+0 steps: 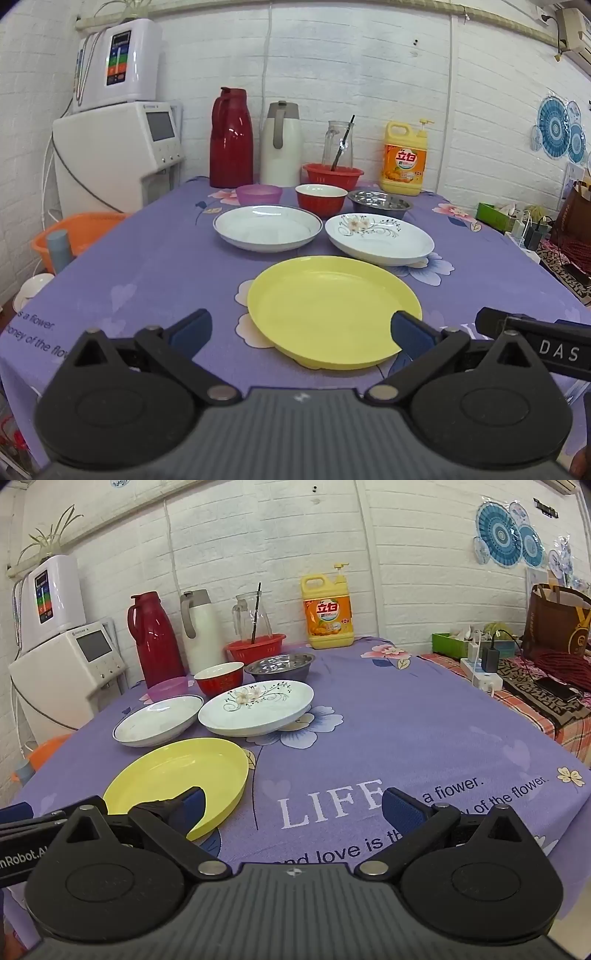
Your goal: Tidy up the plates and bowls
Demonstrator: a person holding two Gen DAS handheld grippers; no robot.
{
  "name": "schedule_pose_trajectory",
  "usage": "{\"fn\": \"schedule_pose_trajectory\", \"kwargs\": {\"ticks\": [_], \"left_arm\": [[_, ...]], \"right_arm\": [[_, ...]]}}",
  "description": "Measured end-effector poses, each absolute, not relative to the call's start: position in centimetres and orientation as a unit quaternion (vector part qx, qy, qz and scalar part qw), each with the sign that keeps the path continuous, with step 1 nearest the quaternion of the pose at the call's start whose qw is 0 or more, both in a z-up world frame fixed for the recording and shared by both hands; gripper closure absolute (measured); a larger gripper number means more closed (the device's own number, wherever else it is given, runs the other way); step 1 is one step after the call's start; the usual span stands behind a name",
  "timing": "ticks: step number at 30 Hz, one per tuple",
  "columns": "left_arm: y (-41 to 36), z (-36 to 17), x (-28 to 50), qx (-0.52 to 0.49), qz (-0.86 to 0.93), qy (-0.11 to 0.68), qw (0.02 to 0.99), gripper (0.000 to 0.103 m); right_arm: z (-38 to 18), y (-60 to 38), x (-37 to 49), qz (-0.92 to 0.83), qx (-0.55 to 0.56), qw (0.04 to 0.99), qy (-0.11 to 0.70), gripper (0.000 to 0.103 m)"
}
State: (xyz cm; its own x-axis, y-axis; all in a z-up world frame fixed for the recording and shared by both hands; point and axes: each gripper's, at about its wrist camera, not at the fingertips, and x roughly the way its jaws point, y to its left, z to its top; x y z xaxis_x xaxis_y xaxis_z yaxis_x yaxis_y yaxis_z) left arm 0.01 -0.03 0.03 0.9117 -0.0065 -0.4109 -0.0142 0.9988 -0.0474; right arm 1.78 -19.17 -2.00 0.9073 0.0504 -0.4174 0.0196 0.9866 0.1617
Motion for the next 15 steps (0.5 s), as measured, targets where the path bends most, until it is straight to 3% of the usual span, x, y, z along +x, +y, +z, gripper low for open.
{"fn": "schedule_pose_trajectory", "kwargs": {"ticks": [15], "left_arm": [[0.13, -0.42, 0.2, -0.031, 0.003, 0.21, 0.977, 0.0]], "right_arm": [[-2.05, -19.22, 1.99, 0.01, 0.083, 0.972, 0.218, 0.0]]}}
